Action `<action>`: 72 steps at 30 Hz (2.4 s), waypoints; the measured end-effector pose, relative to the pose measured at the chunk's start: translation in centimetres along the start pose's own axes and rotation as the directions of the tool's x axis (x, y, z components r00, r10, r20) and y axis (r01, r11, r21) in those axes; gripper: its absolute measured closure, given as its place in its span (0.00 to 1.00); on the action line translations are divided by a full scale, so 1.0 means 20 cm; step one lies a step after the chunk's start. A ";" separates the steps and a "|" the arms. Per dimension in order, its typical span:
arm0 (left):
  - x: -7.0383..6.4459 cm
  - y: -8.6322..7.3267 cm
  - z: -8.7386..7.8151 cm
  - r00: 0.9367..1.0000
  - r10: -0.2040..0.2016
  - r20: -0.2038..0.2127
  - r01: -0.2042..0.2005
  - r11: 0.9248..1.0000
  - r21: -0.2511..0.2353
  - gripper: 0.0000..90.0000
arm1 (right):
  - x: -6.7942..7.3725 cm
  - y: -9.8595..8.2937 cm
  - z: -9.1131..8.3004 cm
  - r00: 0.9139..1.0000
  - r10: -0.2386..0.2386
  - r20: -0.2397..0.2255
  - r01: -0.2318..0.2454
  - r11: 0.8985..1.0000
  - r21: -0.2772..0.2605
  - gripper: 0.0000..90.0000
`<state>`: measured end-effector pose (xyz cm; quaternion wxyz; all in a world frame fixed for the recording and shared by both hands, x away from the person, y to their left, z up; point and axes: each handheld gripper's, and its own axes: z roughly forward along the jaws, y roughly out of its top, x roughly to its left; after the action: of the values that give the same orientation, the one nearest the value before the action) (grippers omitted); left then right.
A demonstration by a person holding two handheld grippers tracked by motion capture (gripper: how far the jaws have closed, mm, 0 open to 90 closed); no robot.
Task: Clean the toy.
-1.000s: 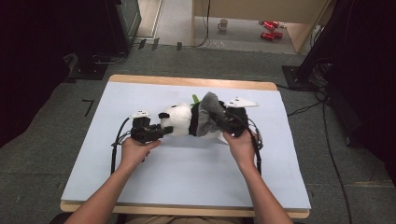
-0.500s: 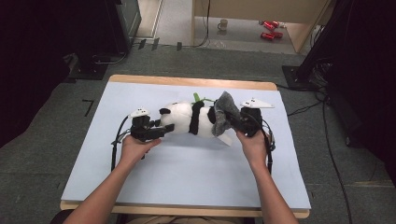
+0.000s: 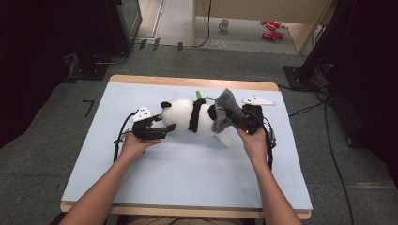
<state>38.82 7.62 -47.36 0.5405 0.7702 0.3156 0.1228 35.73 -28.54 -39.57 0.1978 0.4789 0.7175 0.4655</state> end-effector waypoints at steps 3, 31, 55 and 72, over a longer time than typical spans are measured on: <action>-0.01 0.01 0.02 1.000 -0.014 -0.019 0.014 1.000 0.007 0.38 | -0.01 0.00 0.01 1.000 0.011 0.001 -0.011 1.000 -0.003 0.85; -0.18 0.09 -0.14 0.979 -0.169 0.112 0.153 0.978 0.139 0.79 | 0.08 0.13 -0.14 0.986 0.087 -0.143 -0.091 0.996 -0.023 0.85; -0.25 0.04 -0.06 0.982 -0.189 0.002 0.186 0.971 0.148 0.74 | 0.42 0.01 0.14 0.983 -0.144 -0.117 0.151 0.987 0.050 0.86; -0.16 0.07 -0.03 0.983 -0.179 0.034 0.170 0.971 0.170 0.72 | 0.15 0.03 -0.06 0.996 -0.065 0.053 0.064 0.998 0.020 0.89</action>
<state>36.47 5.73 -45.34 0.4906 0.7846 0.3779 0.0292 33.87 -26.47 -38.02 0.2276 0.4696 0.7313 0.4392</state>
